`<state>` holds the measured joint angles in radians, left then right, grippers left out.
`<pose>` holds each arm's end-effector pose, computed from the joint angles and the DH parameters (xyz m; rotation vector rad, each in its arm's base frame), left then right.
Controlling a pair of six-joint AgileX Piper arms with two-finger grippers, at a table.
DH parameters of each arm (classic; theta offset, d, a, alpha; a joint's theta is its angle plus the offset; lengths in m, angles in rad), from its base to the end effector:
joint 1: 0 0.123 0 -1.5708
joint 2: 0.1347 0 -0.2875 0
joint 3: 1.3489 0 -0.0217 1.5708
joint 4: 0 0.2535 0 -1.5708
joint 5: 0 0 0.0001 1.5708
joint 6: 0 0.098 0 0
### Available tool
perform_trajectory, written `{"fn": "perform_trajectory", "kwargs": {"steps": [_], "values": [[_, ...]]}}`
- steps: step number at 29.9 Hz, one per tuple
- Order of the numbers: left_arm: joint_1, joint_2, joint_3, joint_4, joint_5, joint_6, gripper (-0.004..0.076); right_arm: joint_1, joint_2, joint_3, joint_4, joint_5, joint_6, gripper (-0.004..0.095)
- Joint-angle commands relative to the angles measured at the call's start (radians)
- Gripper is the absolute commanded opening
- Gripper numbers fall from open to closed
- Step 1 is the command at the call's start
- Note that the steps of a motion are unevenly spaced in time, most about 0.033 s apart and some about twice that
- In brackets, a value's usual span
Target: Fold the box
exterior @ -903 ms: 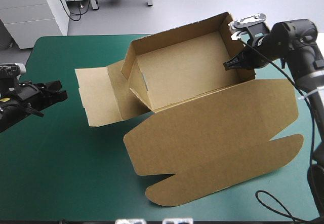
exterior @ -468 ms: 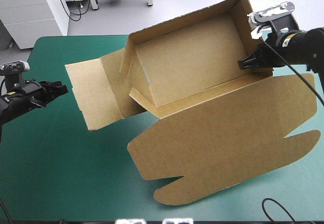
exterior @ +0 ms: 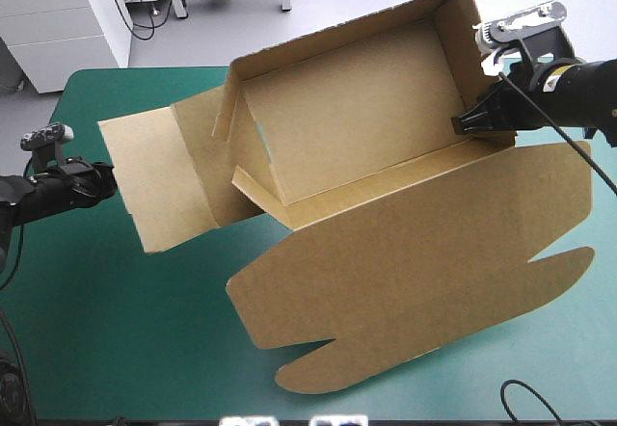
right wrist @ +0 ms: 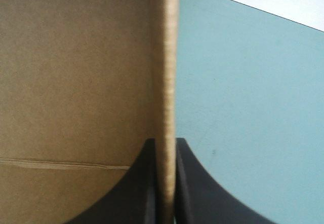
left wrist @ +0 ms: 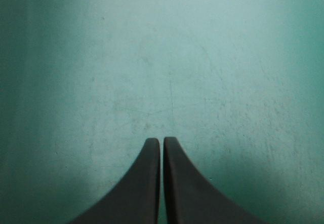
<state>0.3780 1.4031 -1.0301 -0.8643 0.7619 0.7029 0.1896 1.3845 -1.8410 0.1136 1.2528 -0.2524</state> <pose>0.2936 0.0612 0.2975 -0.1865 2.2947 -0.4734 0.2582 0.0603 0.4964 -0.5144 2.2164 0.1086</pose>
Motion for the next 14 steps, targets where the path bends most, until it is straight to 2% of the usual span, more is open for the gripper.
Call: {"fn": "perform_trajectory", "kwargs": {"steps": [1,3,11,14], "values": [[-0.038,0.03,-0.024,-0.069,0.013,-0.006,0.0003,-0.008,-0.035,-0.032,0.112,-0.076,-0.02,-0.0019],[-0.075,0.062,-0.024,-0.1,0.038,0.01,-0.0008,-0.008,-0.031,-0.032,0.155,-0.09,-0.046,-0.0019],[-0.205,0.105,-0.026,-0.291,0.069,0.109,-0.0008,-0.008,0.029,-0.032,0.155,-0.096,-0.041,-0.0019],[-0.215,0.105,-0.035,-0.398,0.136,0.129,-0.0008,-0.008,0.051,-0.032,0.155,-0.109,-0.031,-0.0018]]}}
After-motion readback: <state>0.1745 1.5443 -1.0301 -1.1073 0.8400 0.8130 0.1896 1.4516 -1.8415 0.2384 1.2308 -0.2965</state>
